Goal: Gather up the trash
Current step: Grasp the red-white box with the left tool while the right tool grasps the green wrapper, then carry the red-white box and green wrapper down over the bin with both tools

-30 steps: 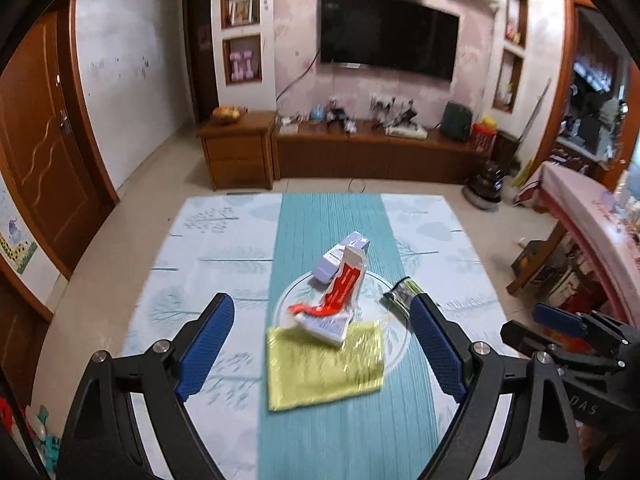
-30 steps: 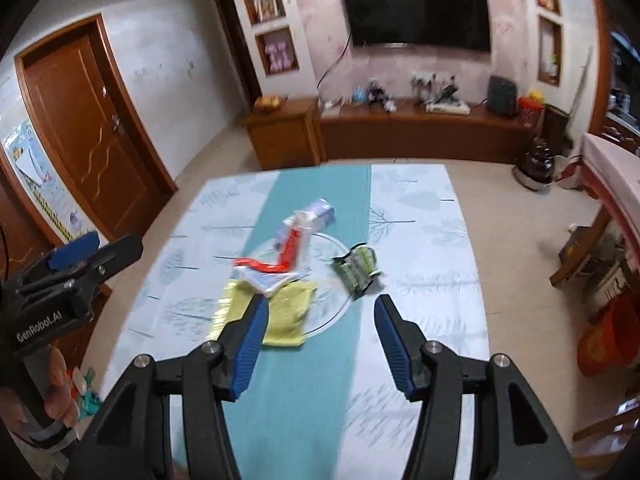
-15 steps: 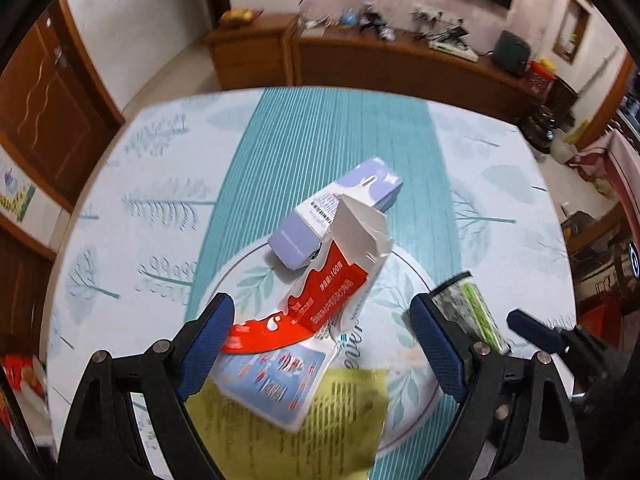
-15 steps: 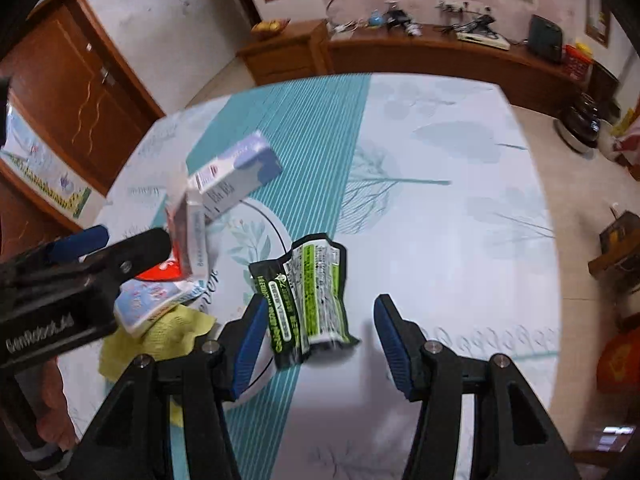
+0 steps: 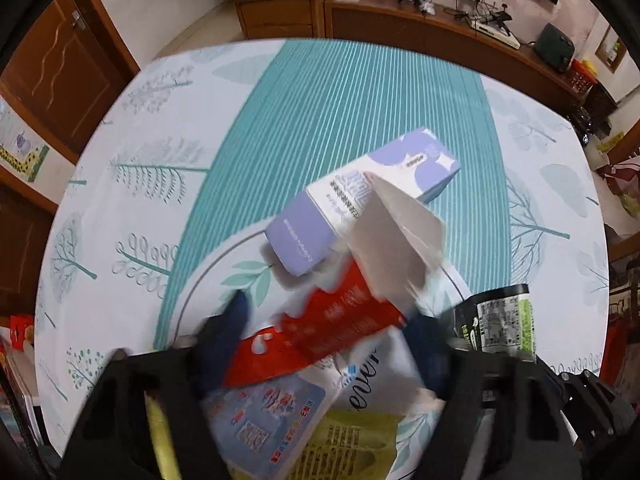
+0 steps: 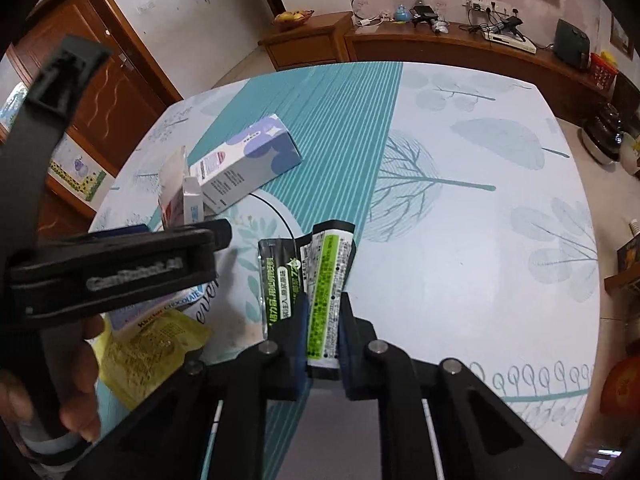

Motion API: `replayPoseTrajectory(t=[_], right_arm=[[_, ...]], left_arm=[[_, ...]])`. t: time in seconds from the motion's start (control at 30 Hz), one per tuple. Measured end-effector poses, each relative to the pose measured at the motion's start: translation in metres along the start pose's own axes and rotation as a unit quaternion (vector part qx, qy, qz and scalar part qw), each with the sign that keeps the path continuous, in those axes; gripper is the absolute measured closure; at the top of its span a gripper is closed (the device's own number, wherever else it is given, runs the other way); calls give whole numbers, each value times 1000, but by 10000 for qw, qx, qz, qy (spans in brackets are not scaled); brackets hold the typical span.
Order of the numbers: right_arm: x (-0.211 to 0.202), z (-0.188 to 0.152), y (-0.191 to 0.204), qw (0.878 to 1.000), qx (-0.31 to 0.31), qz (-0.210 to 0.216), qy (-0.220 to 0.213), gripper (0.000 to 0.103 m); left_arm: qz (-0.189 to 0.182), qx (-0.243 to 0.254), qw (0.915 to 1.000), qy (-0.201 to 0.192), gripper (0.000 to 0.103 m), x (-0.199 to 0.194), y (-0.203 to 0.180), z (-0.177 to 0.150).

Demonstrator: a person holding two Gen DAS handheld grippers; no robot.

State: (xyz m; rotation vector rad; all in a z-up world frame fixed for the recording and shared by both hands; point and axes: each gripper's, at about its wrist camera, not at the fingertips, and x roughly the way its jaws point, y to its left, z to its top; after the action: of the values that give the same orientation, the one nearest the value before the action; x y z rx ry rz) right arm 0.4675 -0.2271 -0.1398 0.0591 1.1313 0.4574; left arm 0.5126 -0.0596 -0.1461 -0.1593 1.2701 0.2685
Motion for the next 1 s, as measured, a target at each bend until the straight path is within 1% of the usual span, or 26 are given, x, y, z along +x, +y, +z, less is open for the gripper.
replayPoseTrajectory(t=[0.1,0.23,0.37,0.5,0.6,0.77,0.87,1.0], right_arm=[[-1,0,0,10000,54,72,-28,91],[-6,0,2,9998,86,146,-81,91],[-17,-2,5,9996,101,212,-185,91],[-37,-6,13,9990,135,271,-338,92],[-55,-12,21,9984,143,301,-456,92],[-88,-28,43,9972,185,358,-629,92],[-112,-44,65,9961,211,324,-788,92],[-149,-75,99,9938,350,280,-1022,92]], left_arm=[[72,30,10000,-54,49,-1,1,-1],[78,127,9996,-234,58,-17,4,-6],[-95,105,9994,-321,59,-36,13,-13],[-245,123,9982,-532,59,-66,26,-25],[-314,203,9969,-698,59,-93,37,-38],[-526,225,9951,-808,59,-133,60,-65],[-686,303,9930,-910,59,-158,80,-86],[-956,554,9881,-1072,59,-197,108,-125]])
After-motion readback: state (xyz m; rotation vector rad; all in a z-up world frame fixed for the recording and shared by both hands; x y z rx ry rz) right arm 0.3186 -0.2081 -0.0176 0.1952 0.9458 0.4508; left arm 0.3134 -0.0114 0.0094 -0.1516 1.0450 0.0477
